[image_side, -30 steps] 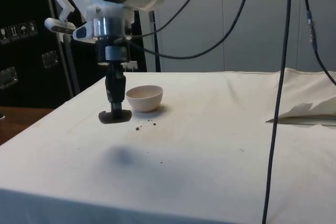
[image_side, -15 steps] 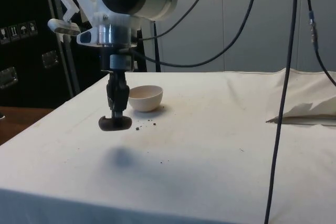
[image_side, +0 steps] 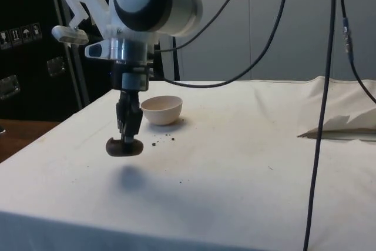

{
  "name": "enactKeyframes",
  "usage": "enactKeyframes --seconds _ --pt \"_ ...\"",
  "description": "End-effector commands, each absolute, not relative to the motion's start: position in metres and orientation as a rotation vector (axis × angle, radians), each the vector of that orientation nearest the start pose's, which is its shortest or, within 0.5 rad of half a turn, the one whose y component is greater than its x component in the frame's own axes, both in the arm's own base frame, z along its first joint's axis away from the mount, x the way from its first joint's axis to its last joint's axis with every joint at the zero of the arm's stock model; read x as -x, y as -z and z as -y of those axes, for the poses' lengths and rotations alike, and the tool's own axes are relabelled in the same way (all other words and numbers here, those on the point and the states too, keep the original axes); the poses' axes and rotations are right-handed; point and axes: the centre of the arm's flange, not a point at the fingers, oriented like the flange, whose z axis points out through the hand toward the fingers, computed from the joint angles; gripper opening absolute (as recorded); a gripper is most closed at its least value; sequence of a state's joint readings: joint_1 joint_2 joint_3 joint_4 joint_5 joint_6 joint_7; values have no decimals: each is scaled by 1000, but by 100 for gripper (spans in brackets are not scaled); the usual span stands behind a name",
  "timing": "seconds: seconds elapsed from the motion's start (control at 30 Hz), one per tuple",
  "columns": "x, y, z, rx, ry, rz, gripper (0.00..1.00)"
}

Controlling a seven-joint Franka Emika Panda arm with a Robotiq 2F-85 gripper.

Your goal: Pour the coffee beans from the cup into the bowl.

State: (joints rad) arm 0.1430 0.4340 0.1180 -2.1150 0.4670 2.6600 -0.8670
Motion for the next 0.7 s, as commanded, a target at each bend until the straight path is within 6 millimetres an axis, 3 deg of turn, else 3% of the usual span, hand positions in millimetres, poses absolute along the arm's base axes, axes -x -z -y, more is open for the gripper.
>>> enactKeyframes --seconds 0.0,0.67 --pt "-571 -215 -138 2718 276 1006 0" --pt "-573 -195 -115 2768 254 1066 0"
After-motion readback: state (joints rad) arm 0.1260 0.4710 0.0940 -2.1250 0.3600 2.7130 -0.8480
